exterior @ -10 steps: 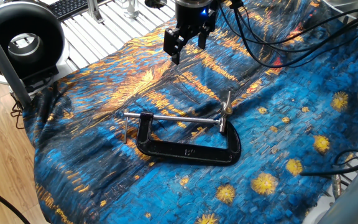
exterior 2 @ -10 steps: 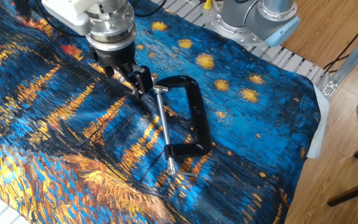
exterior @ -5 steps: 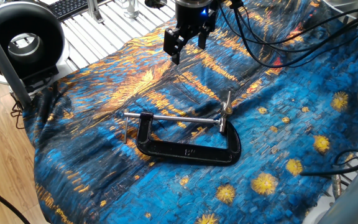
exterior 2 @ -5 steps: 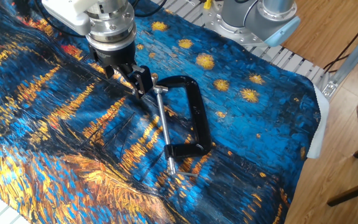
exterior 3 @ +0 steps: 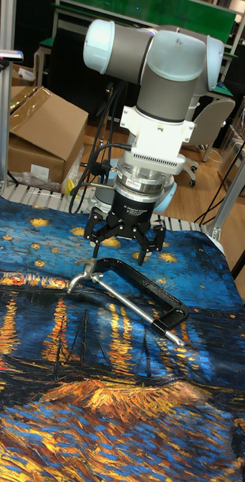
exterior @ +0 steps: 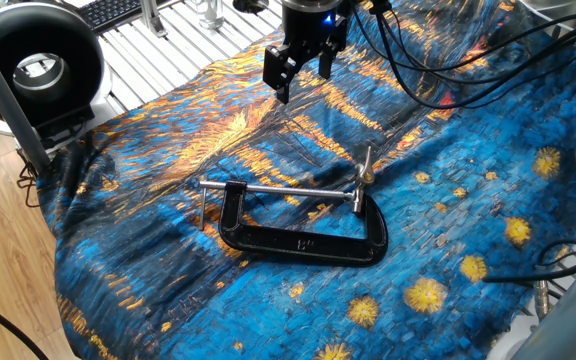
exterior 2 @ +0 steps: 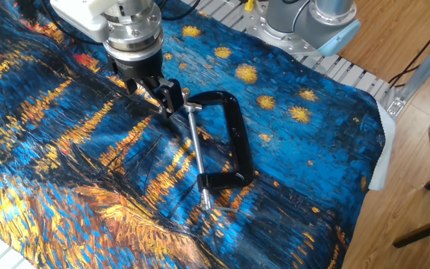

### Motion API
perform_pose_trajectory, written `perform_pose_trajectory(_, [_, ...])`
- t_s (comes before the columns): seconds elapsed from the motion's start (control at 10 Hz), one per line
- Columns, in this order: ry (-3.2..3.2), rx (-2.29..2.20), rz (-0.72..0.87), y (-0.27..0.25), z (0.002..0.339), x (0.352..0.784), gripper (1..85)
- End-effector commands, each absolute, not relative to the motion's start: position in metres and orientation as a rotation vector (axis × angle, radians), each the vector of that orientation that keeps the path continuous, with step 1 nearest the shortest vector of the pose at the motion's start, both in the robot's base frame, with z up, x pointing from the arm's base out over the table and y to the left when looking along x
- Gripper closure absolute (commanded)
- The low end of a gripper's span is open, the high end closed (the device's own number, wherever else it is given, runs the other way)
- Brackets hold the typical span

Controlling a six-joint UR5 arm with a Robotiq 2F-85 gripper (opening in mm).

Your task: Turn on the water tap

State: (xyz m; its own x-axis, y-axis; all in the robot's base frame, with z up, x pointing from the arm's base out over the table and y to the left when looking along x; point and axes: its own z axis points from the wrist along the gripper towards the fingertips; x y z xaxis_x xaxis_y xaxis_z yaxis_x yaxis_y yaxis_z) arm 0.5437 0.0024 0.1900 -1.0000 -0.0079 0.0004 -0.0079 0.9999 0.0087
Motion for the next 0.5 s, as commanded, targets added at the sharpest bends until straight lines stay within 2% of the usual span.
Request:
perform_pose_trajectory(0.0, [-3.365, -0.134, -0.076, 0.0117, 0.1970, 0.6027, 84.7])
perform_pose_trajectory(0.4, [-3.377, -0.158, -0.103, 0.0151, 0.1986, 0.6059, 84.7])
